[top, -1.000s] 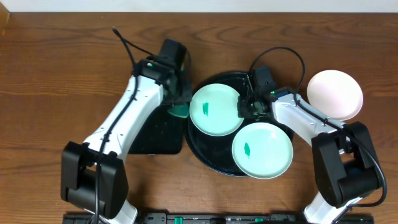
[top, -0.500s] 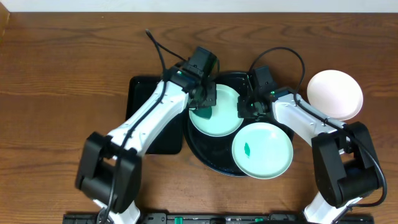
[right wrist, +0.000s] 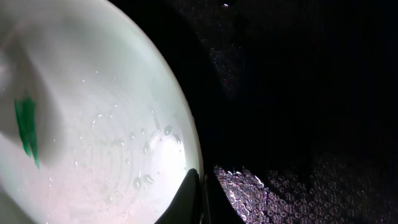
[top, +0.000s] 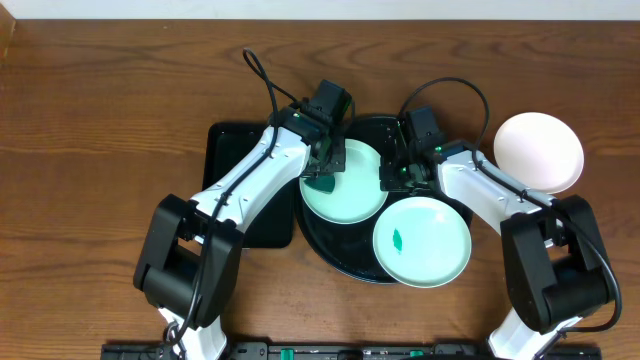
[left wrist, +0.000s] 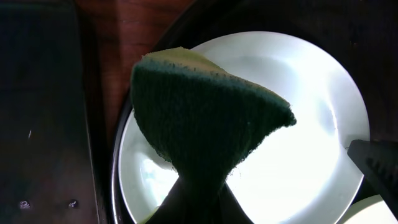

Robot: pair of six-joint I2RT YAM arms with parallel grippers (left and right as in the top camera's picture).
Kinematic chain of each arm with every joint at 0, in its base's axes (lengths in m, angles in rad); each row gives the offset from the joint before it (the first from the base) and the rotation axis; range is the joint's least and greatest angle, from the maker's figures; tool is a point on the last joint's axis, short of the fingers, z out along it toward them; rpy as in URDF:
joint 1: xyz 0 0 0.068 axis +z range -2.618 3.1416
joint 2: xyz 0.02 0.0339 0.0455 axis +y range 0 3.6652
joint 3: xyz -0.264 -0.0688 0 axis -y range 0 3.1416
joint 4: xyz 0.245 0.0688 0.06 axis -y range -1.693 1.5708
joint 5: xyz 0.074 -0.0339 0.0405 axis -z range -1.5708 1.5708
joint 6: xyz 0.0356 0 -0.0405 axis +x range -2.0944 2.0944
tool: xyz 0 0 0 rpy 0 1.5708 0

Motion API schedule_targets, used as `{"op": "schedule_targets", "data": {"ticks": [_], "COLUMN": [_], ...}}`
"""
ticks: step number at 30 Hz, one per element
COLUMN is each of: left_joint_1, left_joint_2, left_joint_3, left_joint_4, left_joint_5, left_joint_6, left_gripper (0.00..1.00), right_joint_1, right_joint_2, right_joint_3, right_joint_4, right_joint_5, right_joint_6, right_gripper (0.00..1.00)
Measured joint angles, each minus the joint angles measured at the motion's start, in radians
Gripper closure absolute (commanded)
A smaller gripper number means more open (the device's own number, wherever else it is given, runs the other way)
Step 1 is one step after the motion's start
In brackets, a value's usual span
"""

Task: Clean dirty plates on tray and stack at the side
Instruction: 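Rub the green sponge over the tilted pale green plate with the left gripper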

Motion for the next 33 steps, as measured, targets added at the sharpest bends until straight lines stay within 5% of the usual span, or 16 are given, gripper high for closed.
{"op": "schedule_targets", "data": {"ticks": [4, 8, 11, 18, 33], "left_joint_1": [0.0, 0.0, 0.0, 0.003, 0.01], "left_joint_2": [0.001, 0.018, 0.038, 0.047, 0.047], "left_joint_3": [0.0, 0.0, 0.0, 0.0, 0.0], "left_joint_4": [-0.01, -0.015, -0.015, -0.011, -0.022], "left_joint_5": [-0.004, -0.007, -0.007, -0.007, -0.014], "left_joint_6": [-0.001, -0.003, -0.003, -0.003, -0.003], "left_gripper": [0.93, 0.93, 0.93, 0.93, 0.93], "right_joint_1": [0.0, 0.0, 0.0, 0.0, 0.0], "right_joint_2": [0.0, 0.0, 0.0, 0.0, 0.0], "right_joint_3": [0.0, 0.0, 0.0, 0.0, 0.0], "right_joint_4": [0.001, 0.003, 0.006, 0.01, 0.009], "right_joint_5": [0.0, -0.002, -0.008, -0.01, -0.006], "right_joint_6": [0.0, 0.003, 0.005, 0.007, 0.008], "right_gripper": [0.99, 0.82, 0.81, 0.98, 0.99]}}
